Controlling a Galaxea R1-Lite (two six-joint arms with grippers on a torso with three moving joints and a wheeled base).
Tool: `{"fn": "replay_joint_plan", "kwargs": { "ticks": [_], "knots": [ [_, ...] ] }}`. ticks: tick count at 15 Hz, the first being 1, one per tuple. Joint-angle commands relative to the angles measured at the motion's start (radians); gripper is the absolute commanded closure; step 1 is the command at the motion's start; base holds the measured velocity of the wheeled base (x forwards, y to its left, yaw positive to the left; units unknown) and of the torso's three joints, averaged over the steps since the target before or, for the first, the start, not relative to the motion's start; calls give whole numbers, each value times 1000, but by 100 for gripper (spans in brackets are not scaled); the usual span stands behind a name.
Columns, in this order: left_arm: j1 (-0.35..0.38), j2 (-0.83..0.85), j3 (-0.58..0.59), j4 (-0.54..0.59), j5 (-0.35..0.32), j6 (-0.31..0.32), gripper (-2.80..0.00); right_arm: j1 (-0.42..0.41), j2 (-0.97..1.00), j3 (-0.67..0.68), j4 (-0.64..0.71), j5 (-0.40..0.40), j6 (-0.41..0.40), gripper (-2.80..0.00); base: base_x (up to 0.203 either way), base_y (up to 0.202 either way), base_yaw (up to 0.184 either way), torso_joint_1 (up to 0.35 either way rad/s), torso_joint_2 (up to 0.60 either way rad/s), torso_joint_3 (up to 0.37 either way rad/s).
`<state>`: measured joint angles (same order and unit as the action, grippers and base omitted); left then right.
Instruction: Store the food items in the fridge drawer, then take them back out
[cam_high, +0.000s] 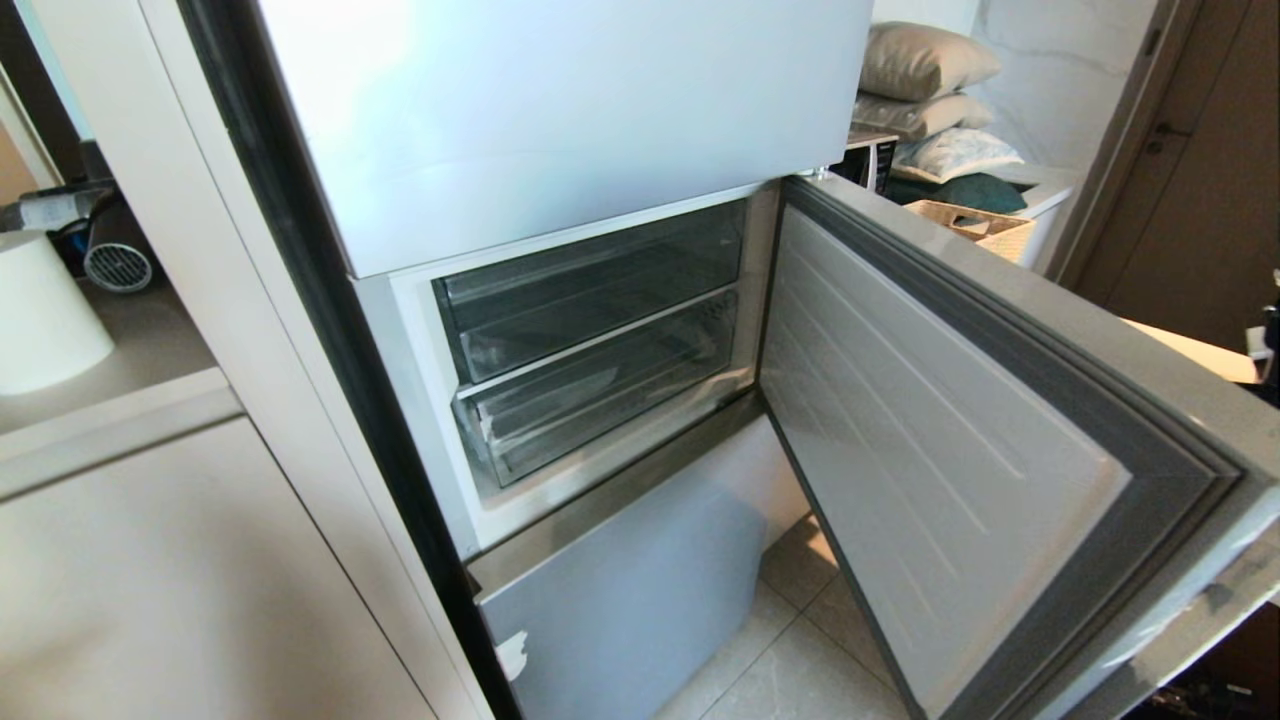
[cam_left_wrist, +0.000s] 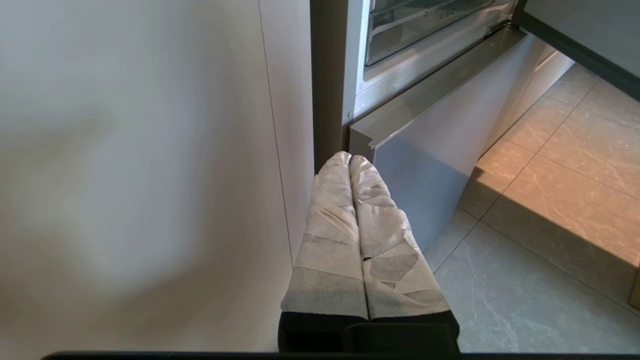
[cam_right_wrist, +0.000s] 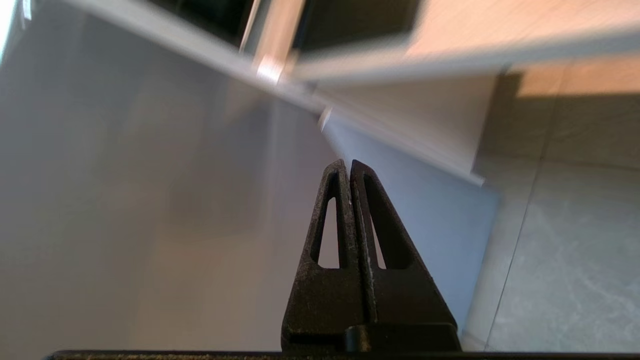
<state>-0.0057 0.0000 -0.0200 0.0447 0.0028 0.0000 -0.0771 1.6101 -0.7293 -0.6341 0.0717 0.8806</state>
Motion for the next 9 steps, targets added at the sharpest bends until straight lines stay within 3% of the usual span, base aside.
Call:
{"fn": "replay_joint_plan", "kwargs": {
  "ticks": [1, 5, 7, 9],
  "knots": [
    [0, 2, 0, 0, 0, 0, 0, 168, -12, 11, -13, -69, 1, 0, 0, 0, 0, 0, 0, 0],
    [0, 2, 0, 0, 0, 0, 0, 471, 18, 4, -34, -282, -6, 0, 0, 0, 0, 0, 0, 0],
    [0, 2, 0, 0, 0, 0, 0, 499, 71, 0, -61, -321, -40, 0, 0, 0, 0, 0, 0, 0],
    [0, 2, 0, 0, 0, 0, 0, 503, 138, -24, -118, -295, -130, 0, 0, 0, 0, 0, 0, 0]
  ]
}}
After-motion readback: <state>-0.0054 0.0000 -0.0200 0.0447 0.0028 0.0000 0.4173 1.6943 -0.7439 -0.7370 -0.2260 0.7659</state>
